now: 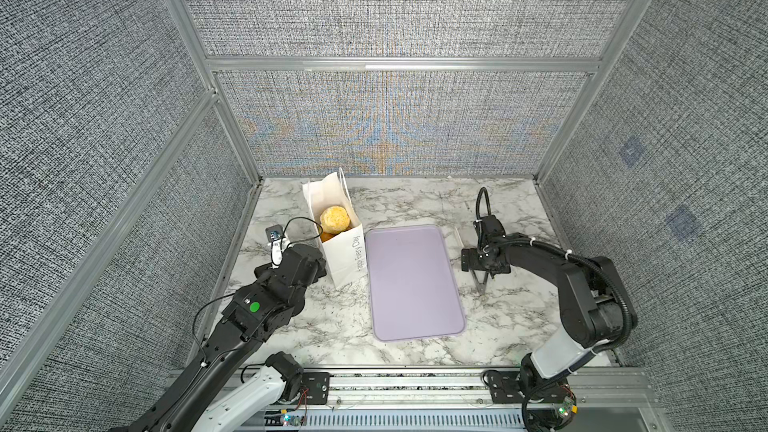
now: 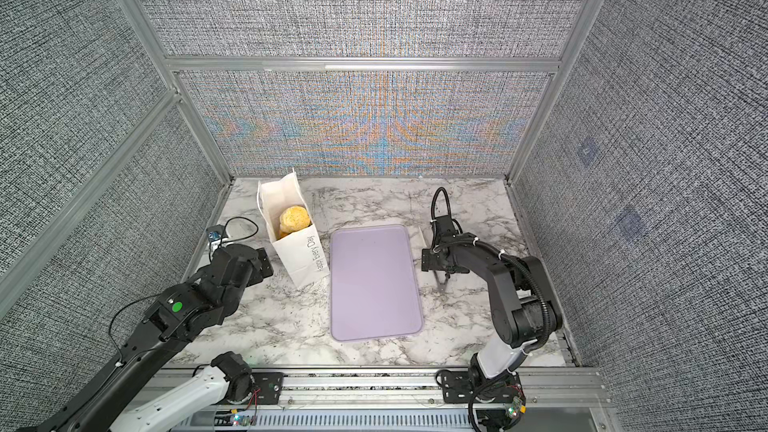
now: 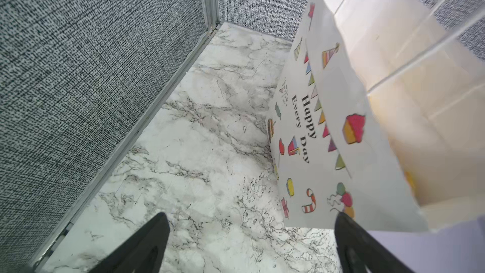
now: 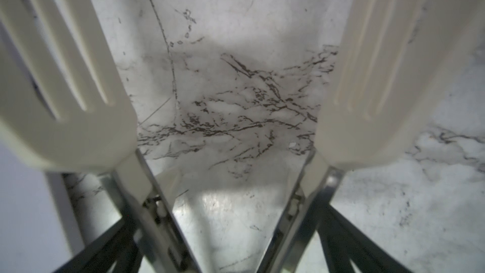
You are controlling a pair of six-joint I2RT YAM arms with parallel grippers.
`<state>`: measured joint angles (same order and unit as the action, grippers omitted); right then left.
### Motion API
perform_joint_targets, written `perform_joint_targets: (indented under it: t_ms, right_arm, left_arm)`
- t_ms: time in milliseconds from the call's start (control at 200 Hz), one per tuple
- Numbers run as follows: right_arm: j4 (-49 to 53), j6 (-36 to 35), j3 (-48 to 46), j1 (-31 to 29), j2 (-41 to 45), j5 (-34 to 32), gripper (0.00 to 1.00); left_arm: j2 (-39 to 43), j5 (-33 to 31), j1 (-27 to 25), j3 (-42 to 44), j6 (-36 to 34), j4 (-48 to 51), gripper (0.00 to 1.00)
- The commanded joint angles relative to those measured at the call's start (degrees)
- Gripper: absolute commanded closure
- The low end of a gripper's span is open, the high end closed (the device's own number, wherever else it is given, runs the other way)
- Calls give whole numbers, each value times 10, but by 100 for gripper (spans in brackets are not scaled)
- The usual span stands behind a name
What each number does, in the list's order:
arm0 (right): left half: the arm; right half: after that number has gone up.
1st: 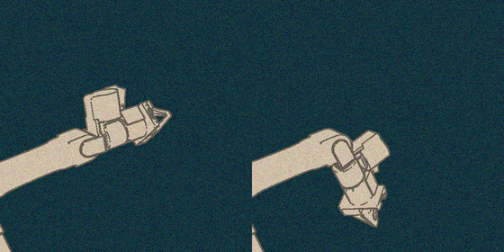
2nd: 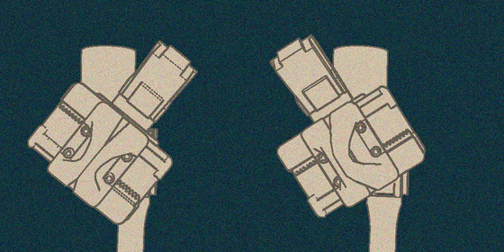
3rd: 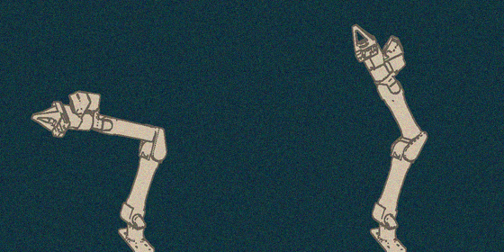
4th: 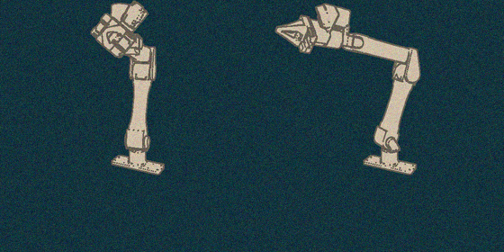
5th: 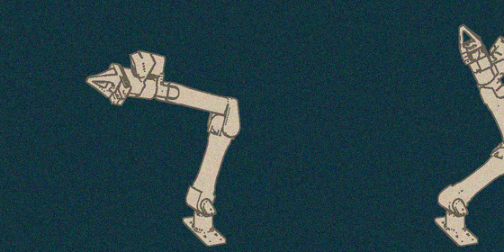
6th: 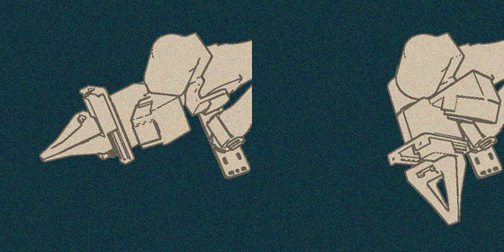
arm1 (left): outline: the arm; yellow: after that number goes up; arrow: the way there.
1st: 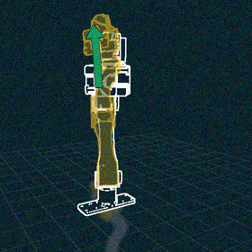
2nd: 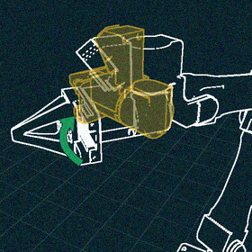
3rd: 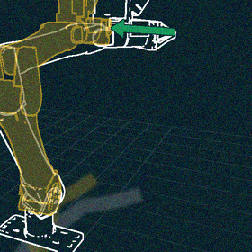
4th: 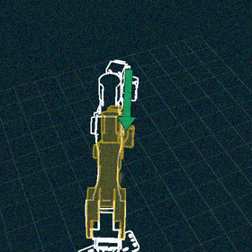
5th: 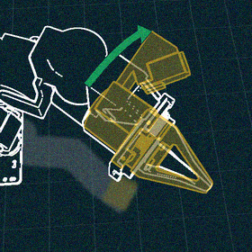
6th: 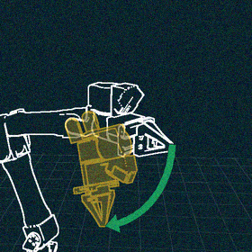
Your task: Place the fake bread into the paper bag
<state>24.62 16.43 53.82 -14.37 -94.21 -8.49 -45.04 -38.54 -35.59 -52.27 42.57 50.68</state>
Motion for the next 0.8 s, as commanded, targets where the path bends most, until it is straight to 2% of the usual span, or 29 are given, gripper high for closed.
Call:
perform_joint_targets:
  t_ms: [0, 180, 310, 520, 675, 796]
  right_arm:
    - [-28, -18, -20, -1, 18, 13, 1]
    - [-80, -35, -62, -1, 101, -16, 1]
    - [-146, -75, -101, -1, 183, -46, 1]
    - [-339, -165, -196, 2, 275, -102, 1]
    - [-543, -221, -285, 23, 275, -125, 1]
    - [-641, -191, -311, 72, 227, -124, 1]
  left_arm:
    - [12, 1, 12, 22, 38, -17, 1]
    - [26, 25, 51, 63, 49, -37, 1]
    - [3, 44, 84, 81, 25, -62, 1]
    - [-60, 67, 152, 97, -21, -142, 1]
    - [-84, 83, 208, 118, -71, -221, 1]
    - [-101, 74, 252, 139, -110, -281, 1]
